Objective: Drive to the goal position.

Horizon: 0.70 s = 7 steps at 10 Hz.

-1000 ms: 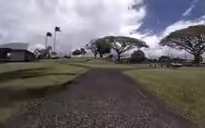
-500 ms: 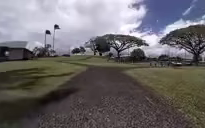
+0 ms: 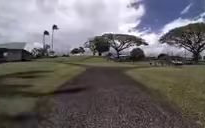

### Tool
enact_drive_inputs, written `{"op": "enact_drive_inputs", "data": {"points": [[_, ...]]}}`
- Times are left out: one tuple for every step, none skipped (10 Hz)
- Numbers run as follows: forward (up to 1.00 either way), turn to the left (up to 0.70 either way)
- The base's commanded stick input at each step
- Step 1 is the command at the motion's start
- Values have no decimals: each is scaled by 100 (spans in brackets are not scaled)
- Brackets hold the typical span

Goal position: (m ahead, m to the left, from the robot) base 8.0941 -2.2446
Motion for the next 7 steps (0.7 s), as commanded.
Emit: {"op": "enact_drive_inputs", "data": {"points": [[70,0],[70,0],[70,0],[70,0],[70,0],[70,0],[70,0]]}}
